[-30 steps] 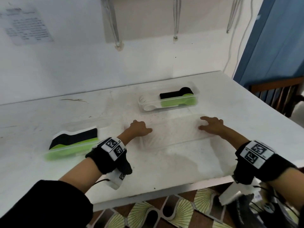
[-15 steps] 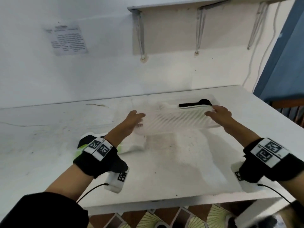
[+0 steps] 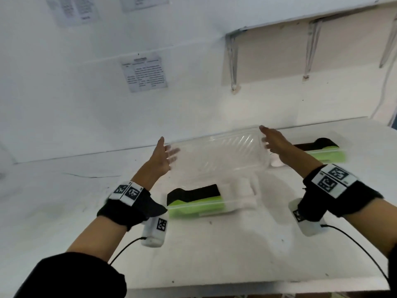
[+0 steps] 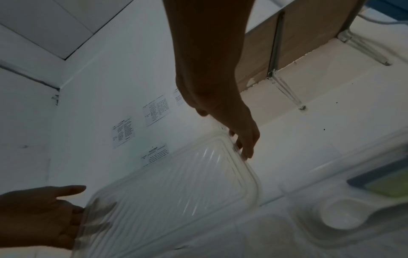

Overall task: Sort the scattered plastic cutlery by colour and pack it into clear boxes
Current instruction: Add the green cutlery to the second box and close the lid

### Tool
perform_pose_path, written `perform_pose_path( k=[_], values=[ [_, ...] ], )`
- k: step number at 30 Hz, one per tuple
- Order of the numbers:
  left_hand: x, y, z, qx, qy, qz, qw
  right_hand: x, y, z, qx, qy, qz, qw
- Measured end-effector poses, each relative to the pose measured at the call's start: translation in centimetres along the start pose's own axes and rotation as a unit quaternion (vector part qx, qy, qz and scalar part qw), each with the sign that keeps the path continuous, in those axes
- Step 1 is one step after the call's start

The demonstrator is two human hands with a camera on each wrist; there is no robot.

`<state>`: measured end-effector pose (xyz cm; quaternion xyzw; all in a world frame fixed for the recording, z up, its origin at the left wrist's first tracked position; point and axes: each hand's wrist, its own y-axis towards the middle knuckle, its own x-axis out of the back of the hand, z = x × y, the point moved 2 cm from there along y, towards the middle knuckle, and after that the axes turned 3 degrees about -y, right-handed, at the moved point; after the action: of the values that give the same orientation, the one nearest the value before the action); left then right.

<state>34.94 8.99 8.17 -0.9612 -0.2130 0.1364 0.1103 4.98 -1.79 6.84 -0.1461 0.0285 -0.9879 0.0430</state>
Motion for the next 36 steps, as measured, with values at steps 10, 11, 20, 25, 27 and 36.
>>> perform_pose_path(
  k=[10, 11, 20, 25, 27, 36],
  values=[
    [5.3, -0.2, 2.7, -0.095, 0.03, 0.053, 0.994, -4.4, -2.8, -2.5, -0.033, 0.189, -0.083, 0.978],
    [5.7, -0.2, 3.6, -0.09, 0.049, 0.077, 0.992, -4.7, -3.3, -3.3, -0.041, 0.181, -0.081, 0.979],
    [7.3, -2.2, 8.5, -0.028, 0.181, 0.041, 0.982, -6.1, -6.4, -7.6, 0.019, -0.035, -0.086, 0.996],
    [6.9, -2.3, 9.4, -0.069, 0.301, 0.001, 0.951, -7.3, -7.1, -6.7, 0.035, -0.215, -0.049, 0.975],
    [6.7, -1.8, 9.2, -0.082, 0.303, -0.05, 0.948, -7.3, -7.1, -6.8, 0.027, -0.265, -0.036, 0.963],
    [5.4, -0.7, 8.7, -0.048, 0.298, -0.124, 0.945, -7.6, -6.7, -7.3, 0.037, -0.349, 0.023, 0.936]
  ],
)
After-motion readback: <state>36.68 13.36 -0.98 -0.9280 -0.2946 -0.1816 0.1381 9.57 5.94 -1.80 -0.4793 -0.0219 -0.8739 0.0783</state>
